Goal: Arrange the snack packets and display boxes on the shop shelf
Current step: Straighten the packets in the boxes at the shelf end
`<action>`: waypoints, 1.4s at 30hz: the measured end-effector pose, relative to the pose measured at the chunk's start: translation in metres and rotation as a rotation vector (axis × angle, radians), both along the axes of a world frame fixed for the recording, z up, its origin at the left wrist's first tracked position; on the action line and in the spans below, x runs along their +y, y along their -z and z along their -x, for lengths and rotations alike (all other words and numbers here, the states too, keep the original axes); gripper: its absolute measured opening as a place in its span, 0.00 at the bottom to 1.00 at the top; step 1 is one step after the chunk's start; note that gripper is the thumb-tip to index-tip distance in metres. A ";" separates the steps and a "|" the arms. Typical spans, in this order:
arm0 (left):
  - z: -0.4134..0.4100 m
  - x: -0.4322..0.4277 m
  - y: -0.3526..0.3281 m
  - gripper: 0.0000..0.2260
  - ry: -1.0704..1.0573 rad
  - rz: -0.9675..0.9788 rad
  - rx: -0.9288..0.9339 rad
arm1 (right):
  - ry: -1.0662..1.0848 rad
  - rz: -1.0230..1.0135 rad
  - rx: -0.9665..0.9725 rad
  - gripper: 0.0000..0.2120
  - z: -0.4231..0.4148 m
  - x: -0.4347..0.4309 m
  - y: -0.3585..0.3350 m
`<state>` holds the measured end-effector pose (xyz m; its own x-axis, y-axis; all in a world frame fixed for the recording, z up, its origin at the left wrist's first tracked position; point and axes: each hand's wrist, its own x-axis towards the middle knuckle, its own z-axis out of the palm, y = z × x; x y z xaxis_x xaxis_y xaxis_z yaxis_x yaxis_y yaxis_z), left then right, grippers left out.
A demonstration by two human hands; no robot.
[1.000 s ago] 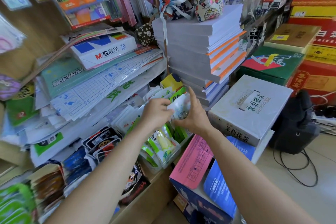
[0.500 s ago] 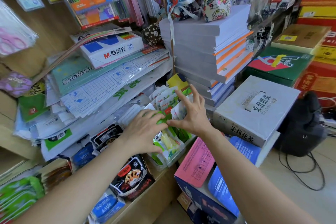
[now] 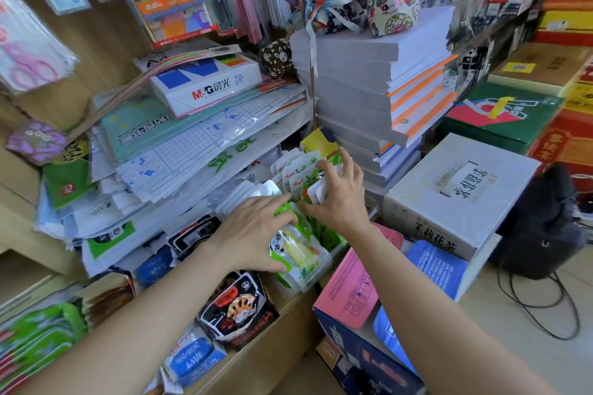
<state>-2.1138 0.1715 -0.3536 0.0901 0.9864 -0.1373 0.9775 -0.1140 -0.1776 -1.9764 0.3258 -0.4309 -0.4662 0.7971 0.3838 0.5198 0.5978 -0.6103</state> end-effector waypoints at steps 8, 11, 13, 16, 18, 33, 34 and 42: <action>0.004 0.001 0.001 0.53 -0.031 0.032 0.076 | -0.040 -0.032 0.056 0.30 -0.002 0.012 -0.001; 0.000 0.015 -0.003 0.58 0.020 0.107 0.121 | -0.095 -0.028 0.070 0.36 -0.005 0.012 0.001; 0.000 0.024 -0.005 0.59 0.049 0.188 0.163 | -0.122 -0.017 0.075 0.39 -0.009 0.015 0.002; 0.005 0.029 -0.006 0.59 0.096 0.197 0.171 | -0.141 -0.003 0.086 0.39 -0.013 0.017 0.002; 0.009 0.027 -0.006 0.58 0.118 0.182 0.151 | -0.139 -0.017 0.103 0.34 -0.014 0.017 0.002; 0.016 0.018 0.005 0.48 0.177 0.067 0.030 | -0.219 -0.136 0.220 0.28 -0.022 0.010 0.005; 0.016 0.016 0.007 0.48 0.178 0.049 0.024 | -0.212 -0.185 0.204 0.25 -0.021 0.011 0.007; 0.006 -0.008 0.011 0.47 0.055 -0.157 -0.046 | -0.193 -0.233 0.085 0.22 -0.018 0.009 0.002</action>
<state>-2.1203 0.1635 -0.3644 0.1473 0.9888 0.0239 0.9780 -0.1420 -0.1526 -1.9589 0.3346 -0.4325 -0.5589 0.5826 0.5901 0.3356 0.8096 -0.4815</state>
